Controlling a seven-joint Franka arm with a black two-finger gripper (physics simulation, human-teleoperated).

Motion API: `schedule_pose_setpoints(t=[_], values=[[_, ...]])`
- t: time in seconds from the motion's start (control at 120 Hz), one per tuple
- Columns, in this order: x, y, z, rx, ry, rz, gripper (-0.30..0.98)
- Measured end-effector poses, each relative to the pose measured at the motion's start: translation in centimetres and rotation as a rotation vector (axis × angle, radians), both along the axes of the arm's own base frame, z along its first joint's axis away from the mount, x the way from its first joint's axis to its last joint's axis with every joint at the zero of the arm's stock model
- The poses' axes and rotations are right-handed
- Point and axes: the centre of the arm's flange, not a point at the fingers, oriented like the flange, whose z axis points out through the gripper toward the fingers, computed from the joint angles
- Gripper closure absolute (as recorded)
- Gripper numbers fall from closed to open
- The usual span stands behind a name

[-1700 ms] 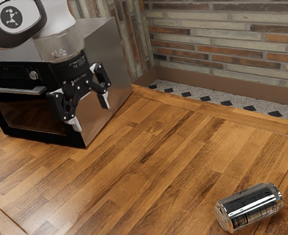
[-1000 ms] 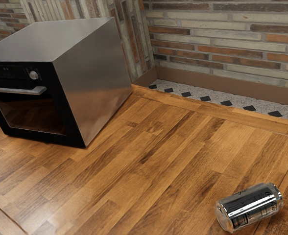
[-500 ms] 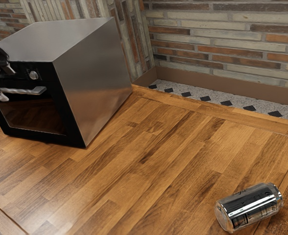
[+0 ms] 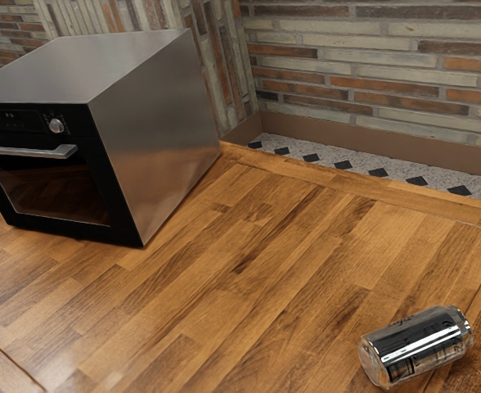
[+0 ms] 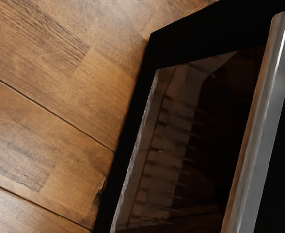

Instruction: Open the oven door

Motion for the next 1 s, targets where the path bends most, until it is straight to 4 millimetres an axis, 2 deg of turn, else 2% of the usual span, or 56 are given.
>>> schedule_pose_setpoints(t=[0.067,0.125,0.233,0.283,0.375,0.55,0.625,0.767,0.917,1.0], values=[[-0.1,0.6,0.0,0.019,0.001,-0.02,0.0],[0.8,0.7,0.2,0.042,0.002,-0.055,0.0],[4.3,-1.9,0.0,0.069,0.004,-0.167,0.0],[5.1,-3.0,0.1,0.079,0.003,-0.205,0.0],[4.2,-2.8,0.4,0.096,0.002,-0.222,0.0],[1.9,-0.1,-0.4,0.114,0.019,-0.207,0.0],[2.4,0.2,-1.0,0.122,0.027,-0.223,0.0],[4.4,-0.9,-1.7,0.136,0.031,-0.281,0.0],[3.4,0.8,-3.0,0.128,0.042,-0.269,0.0],[3.6,1.3,-3.7,0.126,0.049,-0.274,0.0]])
